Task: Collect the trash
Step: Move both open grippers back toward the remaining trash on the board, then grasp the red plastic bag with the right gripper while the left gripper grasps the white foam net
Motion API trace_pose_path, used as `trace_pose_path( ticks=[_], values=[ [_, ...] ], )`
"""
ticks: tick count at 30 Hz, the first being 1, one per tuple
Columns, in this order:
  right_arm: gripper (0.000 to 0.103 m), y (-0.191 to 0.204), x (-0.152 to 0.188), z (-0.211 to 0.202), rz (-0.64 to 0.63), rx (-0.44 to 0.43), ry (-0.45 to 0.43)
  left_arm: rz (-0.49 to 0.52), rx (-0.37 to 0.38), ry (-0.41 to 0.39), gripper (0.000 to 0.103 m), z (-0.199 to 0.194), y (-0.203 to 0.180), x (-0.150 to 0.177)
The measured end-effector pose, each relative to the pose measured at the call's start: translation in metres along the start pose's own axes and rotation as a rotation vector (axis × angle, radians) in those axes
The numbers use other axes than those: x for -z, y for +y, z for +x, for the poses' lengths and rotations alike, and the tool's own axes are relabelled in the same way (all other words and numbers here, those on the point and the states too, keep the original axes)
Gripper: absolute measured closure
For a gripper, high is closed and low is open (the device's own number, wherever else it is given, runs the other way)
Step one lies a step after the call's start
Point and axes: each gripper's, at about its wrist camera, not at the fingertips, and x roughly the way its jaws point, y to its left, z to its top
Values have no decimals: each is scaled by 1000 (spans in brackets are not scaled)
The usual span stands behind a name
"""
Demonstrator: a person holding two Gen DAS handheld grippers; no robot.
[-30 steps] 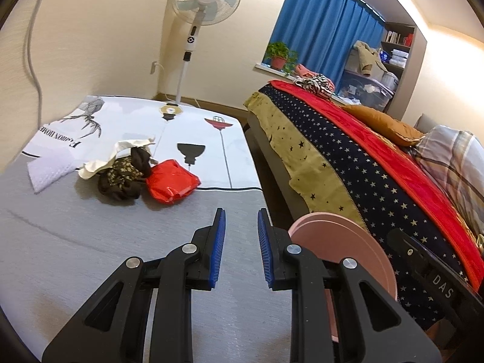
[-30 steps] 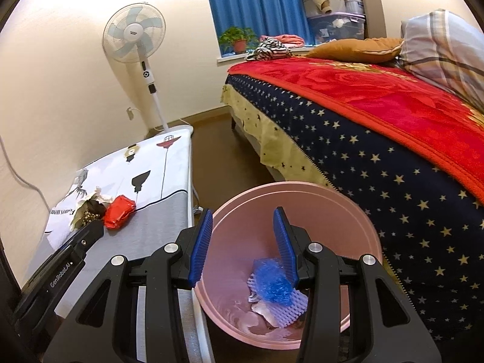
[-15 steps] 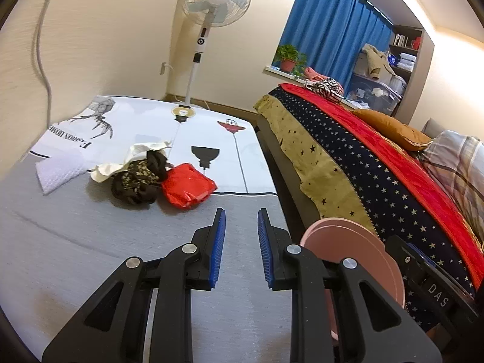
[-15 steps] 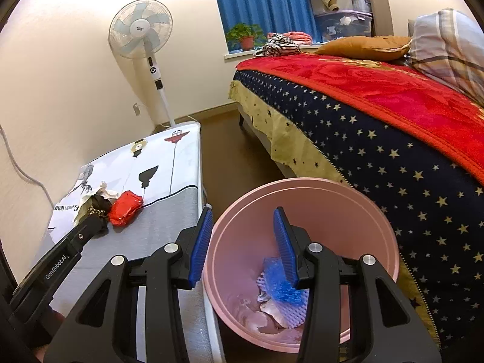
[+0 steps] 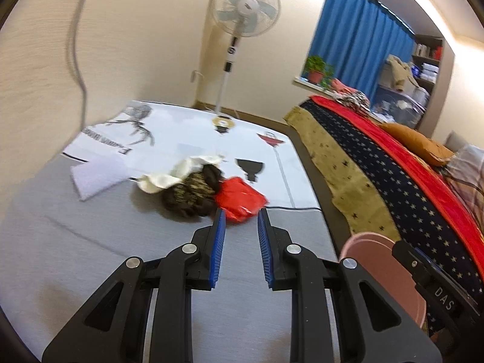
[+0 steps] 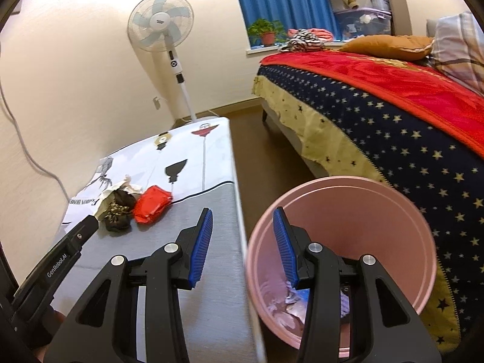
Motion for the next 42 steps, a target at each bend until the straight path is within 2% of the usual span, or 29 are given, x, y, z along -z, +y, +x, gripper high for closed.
trace_pose_path(
  ticks=[6,24,29,37,42],
  values=[
    [60,12,3,12,-6,-46,19,-35,-66,-28,81,-1,22,-5],
    [59,48,5,53,-24,-152,91,-112,-176,-31,81,6,63,-10],
    [51,60,3,69,-11,-186,110,-152,-213,-33,81,6,80,-13],
    [49,81,1,102,3,-241,159,-189,-312,-47,81,9,100,-19],
    [41,87,-3,118,25,-266,180,-241,-364,-36,81,20,117,-24]
  ],
)
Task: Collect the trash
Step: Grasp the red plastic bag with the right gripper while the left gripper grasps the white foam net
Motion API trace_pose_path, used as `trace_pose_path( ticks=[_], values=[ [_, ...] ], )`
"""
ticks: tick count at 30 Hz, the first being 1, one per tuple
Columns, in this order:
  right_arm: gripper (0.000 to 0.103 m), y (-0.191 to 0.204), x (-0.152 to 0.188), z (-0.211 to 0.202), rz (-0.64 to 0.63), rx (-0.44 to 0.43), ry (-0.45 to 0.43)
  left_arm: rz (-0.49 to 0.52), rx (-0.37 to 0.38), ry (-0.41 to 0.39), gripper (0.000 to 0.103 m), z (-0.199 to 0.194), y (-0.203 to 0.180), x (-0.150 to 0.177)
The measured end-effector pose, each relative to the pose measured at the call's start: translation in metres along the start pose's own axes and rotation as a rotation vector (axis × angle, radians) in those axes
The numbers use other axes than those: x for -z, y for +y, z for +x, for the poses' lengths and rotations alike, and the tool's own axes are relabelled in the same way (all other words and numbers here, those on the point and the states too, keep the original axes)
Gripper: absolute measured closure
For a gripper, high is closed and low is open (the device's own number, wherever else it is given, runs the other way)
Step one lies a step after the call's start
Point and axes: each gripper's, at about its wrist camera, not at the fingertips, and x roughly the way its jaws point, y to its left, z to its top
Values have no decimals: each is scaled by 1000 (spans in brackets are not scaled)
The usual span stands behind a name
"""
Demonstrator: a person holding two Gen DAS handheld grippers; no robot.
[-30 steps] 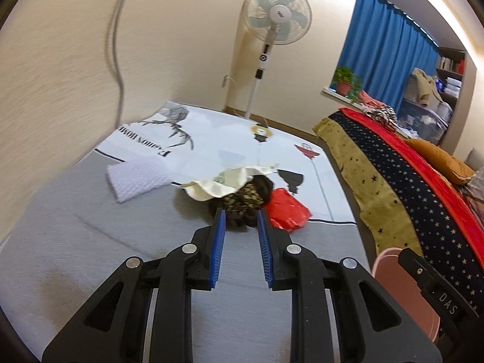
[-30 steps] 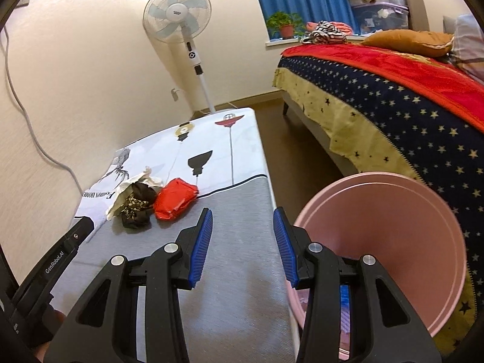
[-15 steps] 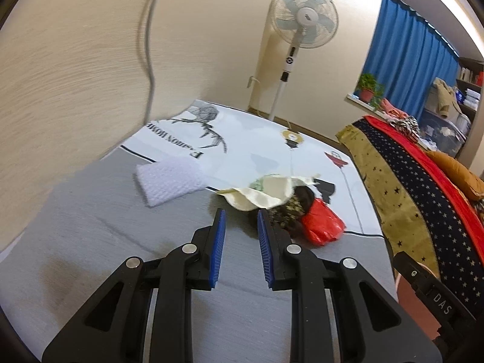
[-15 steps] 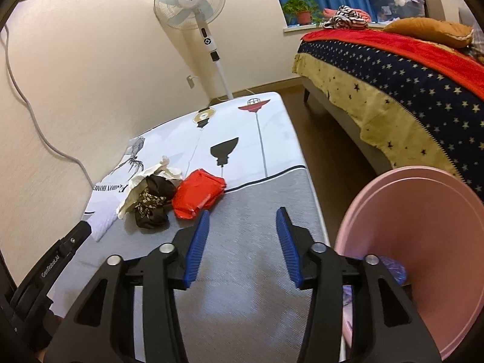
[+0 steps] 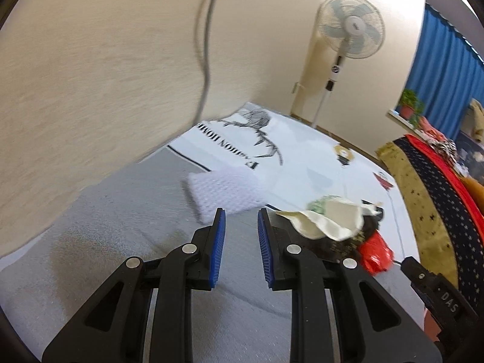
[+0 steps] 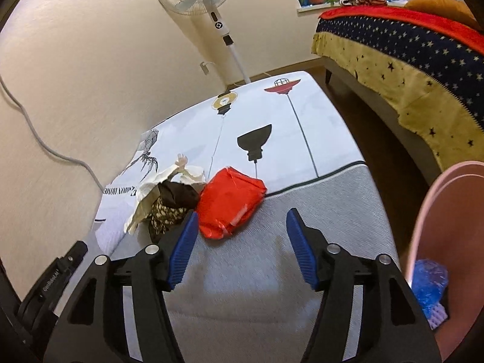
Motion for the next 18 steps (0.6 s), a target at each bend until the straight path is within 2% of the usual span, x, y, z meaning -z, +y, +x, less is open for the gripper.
trace_pose_path(
  ticks=[3,4,5,6,15,18],
  values=[
    [39,0,-4,11,10,-11,16,-28,-20,20,79,11,5,-3],
    [38,0,-5,14,10,-11,22,-36,-24,25,77,14,6,-2],
    [38,-1,-6,18,13,-8,29,-53,-28,28,68,17,8,-3],
    [38,-1,-7,22,19,-11,37,-64,-30,27,64,18,10,-3],
    [33,7,-9,56,-8,-19,135,-129,-85,50,62,38,23,-8],
    [31,10,-10,59,-28,-19,139,-163,-83,86,62,49,29,-8]
  ],
)
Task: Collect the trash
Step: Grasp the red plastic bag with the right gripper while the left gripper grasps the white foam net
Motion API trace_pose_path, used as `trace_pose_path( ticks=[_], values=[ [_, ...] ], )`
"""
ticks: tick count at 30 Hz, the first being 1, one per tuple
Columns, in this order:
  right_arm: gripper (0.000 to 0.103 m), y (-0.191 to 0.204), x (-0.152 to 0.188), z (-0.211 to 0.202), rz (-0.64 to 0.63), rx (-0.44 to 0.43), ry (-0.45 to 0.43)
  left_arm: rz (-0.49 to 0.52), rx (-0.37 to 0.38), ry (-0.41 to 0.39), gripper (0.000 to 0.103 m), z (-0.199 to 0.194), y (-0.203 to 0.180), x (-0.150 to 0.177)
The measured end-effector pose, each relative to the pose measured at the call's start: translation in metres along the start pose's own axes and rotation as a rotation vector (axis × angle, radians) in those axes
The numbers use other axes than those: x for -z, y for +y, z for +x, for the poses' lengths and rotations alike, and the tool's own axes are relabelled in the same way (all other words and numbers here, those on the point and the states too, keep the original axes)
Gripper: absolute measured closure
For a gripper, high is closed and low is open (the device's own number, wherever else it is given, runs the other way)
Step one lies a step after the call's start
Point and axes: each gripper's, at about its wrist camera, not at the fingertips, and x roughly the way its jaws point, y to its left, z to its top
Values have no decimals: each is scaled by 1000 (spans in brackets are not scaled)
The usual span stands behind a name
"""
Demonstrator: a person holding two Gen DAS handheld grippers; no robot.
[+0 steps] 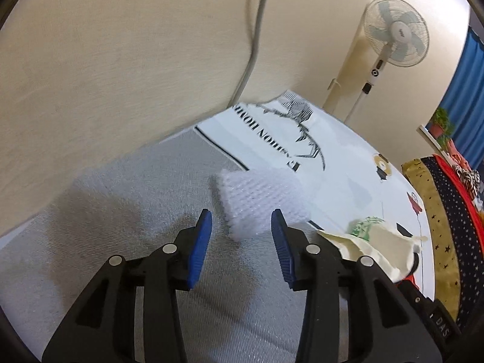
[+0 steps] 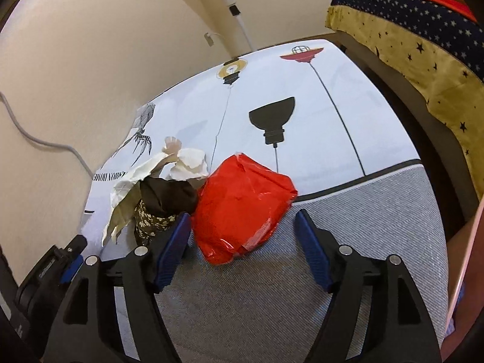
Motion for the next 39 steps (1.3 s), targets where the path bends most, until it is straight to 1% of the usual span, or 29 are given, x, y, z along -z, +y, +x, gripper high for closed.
trace_pose_path(
  ticks=[4,6,8,12,13,14,15,17,19,23,30,39],
  values=[
    [32,1,0,1,-13,2,0,-15,13,39,62,11,0,0],
    [38,3,1,1,-23,2,2,-15,22,61,62,16,-1,1],
    [51,4,2,1,-32,-12,6,-8,26,71,62,20,-4,2],
    [54,10,5,-2,-69,2,-7,6,36,83,62,23,-6,3],
    [57,11,6,-4,-73,1,-14,12,35,85,62,23,-7,4],
    [59,10,6,-6,-73,5,-26,16,31,83,66,23,-7,4],
    [59,9,7,-9,-71,8,-35,21,29,80,77,22,-8,4],
    [63,6,7,-14,-64,7,-51,25,34,79,85,22,-9,4],
    [64,2,8,-21,-62,14,-64,28,40,68,90,19,-9,4],
    [66,-2,9,-34,-55,24,-90,47,60,37,94,6,-14,5],
    [66,1,14,-69,-85,49,-131,97,105,-18,95,-28,-25,3],
    [66,-1,29,-127,-112,106,-189,150,171,-53,96,-76,-30,12]
  ],
)
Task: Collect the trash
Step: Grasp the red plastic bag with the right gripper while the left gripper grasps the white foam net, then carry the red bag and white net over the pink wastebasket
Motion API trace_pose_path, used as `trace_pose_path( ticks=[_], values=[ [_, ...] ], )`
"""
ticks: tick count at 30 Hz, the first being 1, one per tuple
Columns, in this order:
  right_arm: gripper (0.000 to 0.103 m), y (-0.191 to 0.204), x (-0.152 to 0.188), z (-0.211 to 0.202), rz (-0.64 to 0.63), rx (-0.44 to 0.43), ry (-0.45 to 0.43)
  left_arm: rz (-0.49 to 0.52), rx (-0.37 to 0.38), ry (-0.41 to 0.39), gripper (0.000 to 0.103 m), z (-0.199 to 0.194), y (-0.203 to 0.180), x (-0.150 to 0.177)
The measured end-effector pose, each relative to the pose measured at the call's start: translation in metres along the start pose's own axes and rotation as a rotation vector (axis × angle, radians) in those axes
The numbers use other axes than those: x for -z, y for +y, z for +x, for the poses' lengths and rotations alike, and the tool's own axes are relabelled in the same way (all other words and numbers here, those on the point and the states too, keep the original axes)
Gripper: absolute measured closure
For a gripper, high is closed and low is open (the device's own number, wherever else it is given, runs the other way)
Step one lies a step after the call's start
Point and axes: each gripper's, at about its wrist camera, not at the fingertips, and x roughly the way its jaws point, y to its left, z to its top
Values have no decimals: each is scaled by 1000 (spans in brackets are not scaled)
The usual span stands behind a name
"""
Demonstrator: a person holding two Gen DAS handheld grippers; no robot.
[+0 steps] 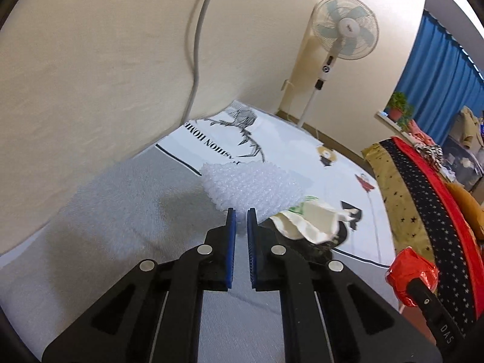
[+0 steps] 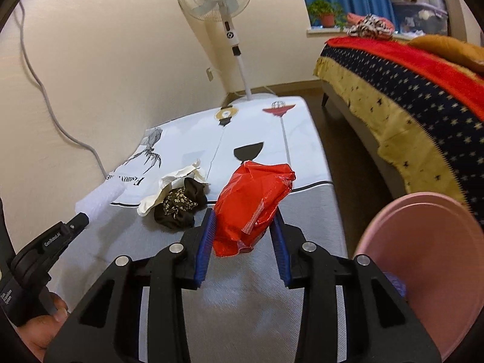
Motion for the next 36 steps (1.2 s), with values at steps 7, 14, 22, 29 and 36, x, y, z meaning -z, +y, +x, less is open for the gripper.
trace_pose_path(
  ticks=[7,14,22,29,36],
  values=[
    [66,-16,3,-50,23,45,-54,77,55,-17,96,-31,-17,7],
    [66,-27,4,-92,15,59,-97,148,99,-33,96,-63,-30,16],
    [66,-37,7,-128,22,82,-142,209,153,-40,96,-89,-41,33],
    [66,-47,14,-146,38,109,-166,242,198,-35,96,-100,-53,48],
    [66,-62,19,-158,60,145,-181,260,231,-33,96,-106,-65,56]
  ],
)
